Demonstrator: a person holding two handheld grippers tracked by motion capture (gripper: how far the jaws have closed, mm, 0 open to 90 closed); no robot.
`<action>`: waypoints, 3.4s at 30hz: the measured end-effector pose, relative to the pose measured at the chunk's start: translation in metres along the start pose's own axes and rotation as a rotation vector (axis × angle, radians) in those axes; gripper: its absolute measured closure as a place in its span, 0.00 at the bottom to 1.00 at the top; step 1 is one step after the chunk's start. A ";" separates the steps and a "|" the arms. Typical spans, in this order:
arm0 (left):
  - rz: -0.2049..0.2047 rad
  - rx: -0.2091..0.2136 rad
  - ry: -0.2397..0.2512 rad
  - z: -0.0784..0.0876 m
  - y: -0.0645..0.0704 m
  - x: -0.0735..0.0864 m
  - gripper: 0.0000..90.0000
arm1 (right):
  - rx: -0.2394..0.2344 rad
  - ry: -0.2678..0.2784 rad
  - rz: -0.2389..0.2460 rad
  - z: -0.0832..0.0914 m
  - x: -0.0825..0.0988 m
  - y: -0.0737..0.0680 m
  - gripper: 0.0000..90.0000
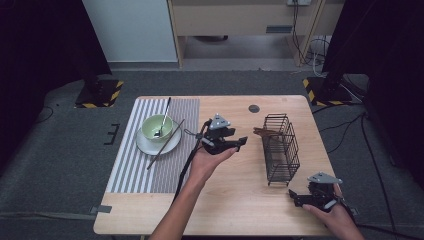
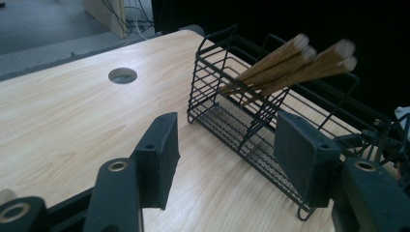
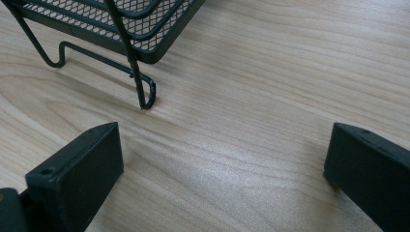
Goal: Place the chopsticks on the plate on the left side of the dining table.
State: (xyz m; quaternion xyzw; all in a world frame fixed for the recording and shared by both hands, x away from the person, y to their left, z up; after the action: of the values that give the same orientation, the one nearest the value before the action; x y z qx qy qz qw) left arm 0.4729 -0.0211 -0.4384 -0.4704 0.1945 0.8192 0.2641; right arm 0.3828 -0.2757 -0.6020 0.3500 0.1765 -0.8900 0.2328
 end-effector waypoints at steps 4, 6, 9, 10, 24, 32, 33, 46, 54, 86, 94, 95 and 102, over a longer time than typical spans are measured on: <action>-0.006 0.003 0.012 -0.002 0.002 -0.007 0.46 | 0.000 0.000 0.000 0.000 0.000 0.000 0.00; -0.008 0.004 0.019 -0.003 0.002 -0.010 0.46 | 0.000 0.000 0.000 0.000 0.000 0.000 0.00; -0.008 -0.003 0.033 -0.004 -0.001 -0.013 0.44 | 0.000 -0.001 0.001 0.000 0.000 0.000 0.00; -0.008 -0.001 0.036 -0.005 -0.001 -0.014 0.44 | 0.000 -0.001 0.001 0.000 0.000 0.000 0.00; -0.037 0.021 0.089 -0.001 0.002 -0.022 0.39 | 0.000 -0.001 0.001 0.000 0.000 0.000 0.00; -0.038 0.028 0.108 -0.001 0.003 -0.025 0.38 | 0.000 -0.001 0.001 0.000 0.000 0.000 0.00; -0.039 0.029 0.108 -0.001 0.004 -0.025 0.38 | 0.000 -0.001 0.001 0.000 0.000 0.000 0.00; -0.039 0.028 0.109 -0.006 0.003 -0.029 0.37 | 0.000 -0.001 0.001 0.000 0.000 0.000 0.00; -0.030 0.012 0.116 -0.009 0.004 -0.030 0.37 | 0.000 0.000 0.001 0.000 0.000 0.000 0.00; -0.086 -0.008 0.101 -0.006 0.008 -0.021 0.48 | 0.001 0.000 0.000 0.000 0.000 0.000 0.00; -0.092 -0.005 0.097 -0.012 0.007 -0.023 0.44 | 0.001 0.000 0.000 0.000 0.000 0.000 0.00; -0.089 -0.006 0.098 -0.012 0.007 -0.024 0.44 | 0.001 0.000 0.000 0.000 0.000 0.000 0.00; -0.074 -0.020 0.104 -0.014 0.007 -0.030 0.47 | 0.001 0.000 0.000 0.000 0.000 0.000 0.00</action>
State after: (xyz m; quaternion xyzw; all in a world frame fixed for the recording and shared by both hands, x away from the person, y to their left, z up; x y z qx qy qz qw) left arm 0.4908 -0.0418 -0.4187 -0.5218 0.1822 0.7853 0.2789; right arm 0.3827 -0.2758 -0.6021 0.3500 0.1759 -0.8901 0.2328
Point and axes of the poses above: each handheld gripper's, and its own axes: z roughly backward along the jaws, x roughly out of its underside, y roughly to its right, the point moved 9 cm from there along -z, roughly forward along the jaws, and after that the axes turned 12 degrees about -x, right-handed, at the moved point
